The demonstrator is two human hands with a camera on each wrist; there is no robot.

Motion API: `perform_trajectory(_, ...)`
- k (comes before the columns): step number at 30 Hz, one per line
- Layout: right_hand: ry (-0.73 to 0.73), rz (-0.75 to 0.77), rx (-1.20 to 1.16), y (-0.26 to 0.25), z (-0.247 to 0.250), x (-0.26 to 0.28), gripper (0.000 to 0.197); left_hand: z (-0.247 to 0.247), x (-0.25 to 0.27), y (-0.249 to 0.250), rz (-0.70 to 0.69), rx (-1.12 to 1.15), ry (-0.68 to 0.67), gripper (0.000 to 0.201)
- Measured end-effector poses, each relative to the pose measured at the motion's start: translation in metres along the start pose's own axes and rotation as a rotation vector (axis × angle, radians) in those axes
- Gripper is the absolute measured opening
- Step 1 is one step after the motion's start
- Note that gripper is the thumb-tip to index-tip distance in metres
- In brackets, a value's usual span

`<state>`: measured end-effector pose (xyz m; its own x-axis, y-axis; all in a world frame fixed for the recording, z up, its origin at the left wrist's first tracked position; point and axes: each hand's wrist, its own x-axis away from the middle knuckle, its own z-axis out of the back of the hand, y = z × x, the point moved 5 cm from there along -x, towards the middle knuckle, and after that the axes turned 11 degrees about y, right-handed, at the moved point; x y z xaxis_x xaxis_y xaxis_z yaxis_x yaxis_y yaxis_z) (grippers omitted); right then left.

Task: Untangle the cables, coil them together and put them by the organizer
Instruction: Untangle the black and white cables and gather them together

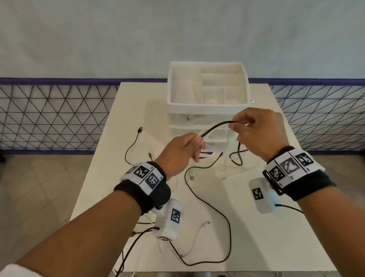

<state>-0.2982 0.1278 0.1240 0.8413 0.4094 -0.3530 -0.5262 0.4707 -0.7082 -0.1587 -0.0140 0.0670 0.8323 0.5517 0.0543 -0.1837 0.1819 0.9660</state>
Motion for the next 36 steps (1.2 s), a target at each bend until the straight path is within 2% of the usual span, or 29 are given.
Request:
perform_trajectory(2,0.088,0.086,0.026,-0.004,0.004,-0.002,0.002,0.003,-0.002,0.000,0.006,0.003,0.028,0.029)
perform_trajectory(4,0.139,0.206,0.011,-0.013,0.002,0.004,0.009,0.004,-0.005,0.004,0.014,0.025,0.043,0.031)
perform_trajectory(6,0.055,0.312,-0.052,-0.022,-0.013,0.016,0.018,0.004,-0.009,0.011,0.010,0.037,0.034,0.032)
perform_trajectory(8,-0.006,0.382,-0.078,-0.027,-0.028,0.026,0.017,0.003,-0.011,0.018,0.013,0.038,0.023,0.030)
perform_trajectory(12,0.051,0.404,-0.061,-0.021,-0.036,0.026,0.009,0.005,-0.014,0.023,0.030,0.051,0.020,0.030)
perform_trajectory(19,0.173,0.477,-0.026,-0.029,-0.026,0.027,0.013,0.003,-0.016,0.030,0.034,0.089,-0.038,0.031)
perform_trajectory(23,0.179,0.503,-0.022,-0.031,-0.023,0.017,0.006,0.002,-0.020,0.036,0.006,0.078,-0.041,0.031)
perform_trajectory(25,0.212,0.424,-0.081,-0.029,-0.016,0.006,0.000,0.010,-0.023,0.032,-0.022,0.043,0.002,0.032)
perform_trajectory(28,0.351,0.074,-0.148,0.000,0.010,-0.023,0.015,0.027,-0.024,0.014,-0.035,-0.027,0.069,0.033)
perform_trajectory(31,0.482,-0.124,-0.143,0.031,0.032,-0.042,0.009,0.038,-0.019,-0.006,0.005,-0.043,0.092,0.033)
perform_trajectory(34,0.566,-0.181,-0.089,0.043,0.041,-0.046,0.004,0.040,-0.019,-0.014,0.065,0.011,0.083,0.034)
perform_trajectory(36,0.609,-0.159,-0.071,0.045,0.044,-0.044,0.011,0.041,-0.020,-0.015,0.081,-0.022,0.089,0.035)
